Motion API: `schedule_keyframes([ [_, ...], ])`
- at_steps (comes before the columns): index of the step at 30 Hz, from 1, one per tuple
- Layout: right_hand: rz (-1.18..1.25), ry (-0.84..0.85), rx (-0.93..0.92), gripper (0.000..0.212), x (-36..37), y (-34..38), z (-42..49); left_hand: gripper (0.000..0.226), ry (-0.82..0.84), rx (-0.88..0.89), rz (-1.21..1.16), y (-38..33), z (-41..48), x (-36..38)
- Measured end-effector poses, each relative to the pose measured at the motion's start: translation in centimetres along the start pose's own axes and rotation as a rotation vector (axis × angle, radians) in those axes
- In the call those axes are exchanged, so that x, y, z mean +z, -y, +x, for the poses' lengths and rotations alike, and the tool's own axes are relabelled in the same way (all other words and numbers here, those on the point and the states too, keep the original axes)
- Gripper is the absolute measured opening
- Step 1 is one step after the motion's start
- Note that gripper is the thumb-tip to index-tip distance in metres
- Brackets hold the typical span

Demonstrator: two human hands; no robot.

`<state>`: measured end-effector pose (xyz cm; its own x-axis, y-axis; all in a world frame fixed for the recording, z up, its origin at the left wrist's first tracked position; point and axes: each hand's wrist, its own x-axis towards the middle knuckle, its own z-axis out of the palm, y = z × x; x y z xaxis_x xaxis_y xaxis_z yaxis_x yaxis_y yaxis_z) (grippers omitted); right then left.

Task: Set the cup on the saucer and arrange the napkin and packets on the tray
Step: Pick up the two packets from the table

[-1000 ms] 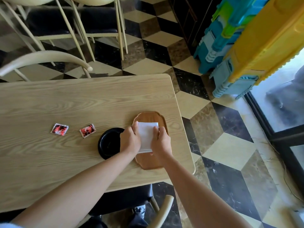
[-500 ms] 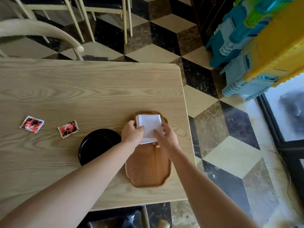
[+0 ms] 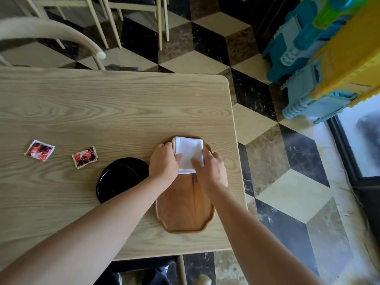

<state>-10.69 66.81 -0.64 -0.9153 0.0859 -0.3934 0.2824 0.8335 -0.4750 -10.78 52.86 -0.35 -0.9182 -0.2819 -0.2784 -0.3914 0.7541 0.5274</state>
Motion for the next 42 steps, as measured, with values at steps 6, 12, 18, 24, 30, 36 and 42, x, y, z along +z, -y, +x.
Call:
schedule_keyframes([
  [6,0.078,-0.037,0.003,0.029,-1.5,-0.1,-0.8,0.026,0.153,-0.080,-0.103,-0.1,0.4,-1.8],
  [12,0.020,-0.084,-0.047,0.042,-3.6,3.0,-2.9,0.028,0.130,-0.076,-0.111,1.6,-0.1,-7.6],
  [18,0.062,0.072,-0.077,0.019,-3.0,9.7,-4.9,0.012,0.042,-0.135,-0.023,6.7,-0.4,-15.7],
  [24,0.044,0.177,-0.196,0.025,0.8,17.9,-7.1,0.013,-0.021,-0.197,0.048,14.8,-0.8,-23.3],
  [30,-0.007,0.214,-0.253,0.026,6.1,24.1,-8.0,0.011,-0.027,-0.220,0.043,22.2,-0.3,-27.1],
  [36,-0.145,0.192,-0.204,0.026,11.5,27.3,-7.3,0.015,0.054,-0.198,0.042,28.1,1.6,-26.7],
  [42,-0.381,0.128,-0.250,0.024,16.0,27.5,-6.0,0.021,0.002,-0.038,0.038,31.1,4.7,-24.9],
])
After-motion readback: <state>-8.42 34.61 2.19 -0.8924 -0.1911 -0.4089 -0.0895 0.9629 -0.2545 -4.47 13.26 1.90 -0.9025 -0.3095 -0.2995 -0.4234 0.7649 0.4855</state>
